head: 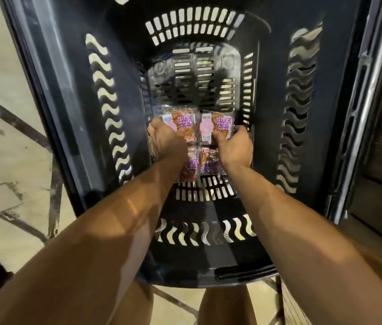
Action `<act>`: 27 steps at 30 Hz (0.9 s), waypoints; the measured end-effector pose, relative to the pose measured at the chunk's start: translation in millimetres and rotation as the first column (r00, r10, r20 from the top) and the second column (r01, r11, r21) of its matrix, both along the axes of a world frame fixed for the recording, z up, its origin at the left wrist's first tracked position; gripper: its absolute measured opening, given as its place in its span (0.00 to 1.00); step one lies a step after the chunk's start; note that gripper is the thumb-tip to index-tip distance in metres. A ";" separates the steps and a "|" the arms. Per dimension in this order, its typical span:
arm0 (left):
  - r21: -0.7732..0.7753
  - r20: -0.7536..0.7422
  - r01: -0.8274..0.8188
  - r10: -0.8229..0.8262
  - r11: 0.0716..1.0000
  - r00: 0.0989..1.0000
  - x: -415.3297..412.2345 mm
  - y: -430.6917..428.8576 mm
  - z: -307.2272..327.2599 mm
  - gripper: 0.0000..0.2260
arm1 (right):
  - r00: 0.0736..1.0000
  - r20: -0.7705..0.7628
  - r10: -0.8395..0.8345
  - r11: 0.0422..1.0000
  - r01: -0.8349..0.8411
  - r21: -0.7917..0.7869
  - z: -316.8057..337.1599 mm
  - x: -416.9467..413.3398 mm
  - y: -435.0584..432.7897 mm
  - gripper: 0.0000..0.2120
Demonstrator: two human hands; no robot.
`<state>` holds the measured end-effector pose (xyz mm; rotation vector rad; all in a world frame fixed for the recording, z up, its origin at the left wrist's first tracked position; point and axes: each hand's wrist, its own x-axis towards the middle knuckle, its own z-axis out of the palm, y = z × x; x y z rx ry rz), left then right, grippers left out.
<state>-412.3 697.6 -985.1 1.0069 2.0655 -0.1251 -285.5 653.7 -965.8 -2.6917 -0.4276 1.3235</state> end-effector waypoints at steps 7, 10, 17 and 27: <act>-0.036 0.055 0.014 -0.012 0.999 0.998 -0.1 4.8 -2.6 0.23 | 0.999 -0.014 -0.042 0.999 0.042 0.029 -9.9 0.4 -1.4 0.17; -0.036 0.067 -0.029 0.032 0.999 0.997 3.5 6.6 -2.1 0.22 | 0.995 -0.044 -0.094 0.994 0.096 0.048 -10.6 -0.8 0.6 0.16; -0.082 0.126 -0.086 0.096 0.993 0.987 -5.3 4.7 9.5 0.13 | 0.956 -0.161 -0.247 0.953 0.269 0.139 2.8 3.9 -3.5 0.13; -0.075 0.382 -0.171 0.187 0.982 0.905 -19.8 8.2 99.7 0.26 | 0.937 -0.175 -0.301 0.906 0.338 0.253 91.6 9.6 -13.0 0.06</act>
